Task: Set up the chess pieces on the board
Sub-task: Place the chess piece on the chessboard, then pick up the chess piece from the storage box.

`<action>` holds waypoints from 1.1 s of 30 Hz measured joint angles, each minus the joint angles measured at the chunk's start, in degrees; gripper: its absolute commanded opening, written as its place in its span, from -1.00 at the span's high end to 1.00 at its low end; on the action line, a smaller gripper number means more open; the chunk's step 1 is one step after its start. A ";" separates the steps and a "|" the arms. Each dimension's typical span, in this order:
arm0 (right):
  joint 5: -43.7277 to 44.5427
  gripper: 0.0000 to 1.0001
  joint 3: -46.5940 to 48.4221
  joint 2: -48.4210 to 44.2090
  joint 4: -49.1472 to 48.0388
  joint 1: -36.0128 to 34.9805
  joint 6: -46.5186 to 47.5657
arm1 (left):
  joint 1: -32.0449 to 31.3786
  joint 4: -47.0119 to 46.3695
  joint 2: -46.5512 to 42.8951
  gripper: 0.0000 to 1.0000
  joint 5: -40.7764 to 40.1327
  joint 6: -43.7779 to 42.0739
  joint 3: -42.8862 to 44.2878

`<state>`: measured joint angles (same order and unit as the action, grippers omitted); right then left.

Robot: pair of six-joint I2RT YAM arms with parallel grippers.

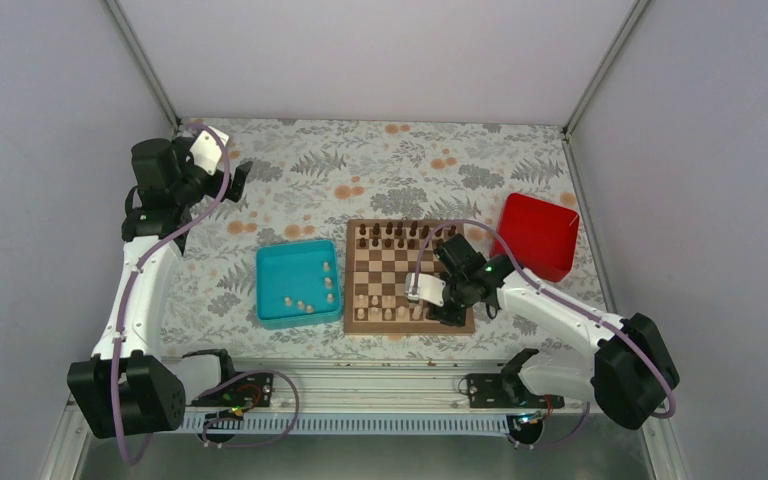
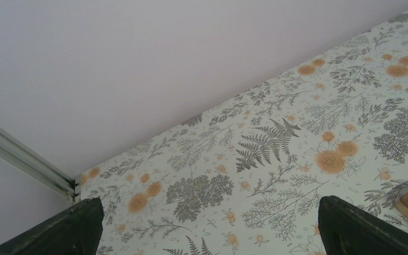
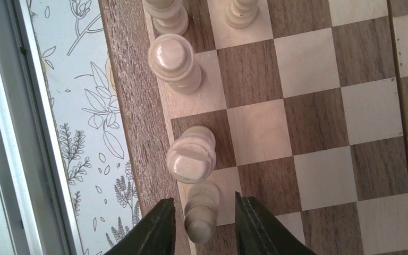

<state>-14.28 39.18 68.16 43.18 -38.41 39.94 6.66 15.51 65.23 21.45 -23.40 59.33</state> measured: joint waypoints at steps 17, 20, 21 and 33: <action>1.31 0.04 29.97 5.95 4.81 -1.57 -2.21 | 0.00 -0.02 -0.68 -1.00 0.02 0.02 0.00; 1.07 0.03 36.59 11.98 2.78 -4.90 -3.61 | 0.00 0.00 -0.79 -1.00 0.00 0.02 0.00; 0.96 0.03 38.07 13.88 2.21 -6.14 -3.93 | 0.00 0.02 -0.79 -1.00 0.02 0.04 0.00; 1.66 0.04 54.23 42.29 0.79 -19.56 -4.55 | 0.00 0.00 -1.01 -1.00 0.09 0.07 0.02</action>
<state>-12.62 93.41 110.45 43.97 -57.98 35.40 6.66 15.51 64.23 21.54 -23.33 59.35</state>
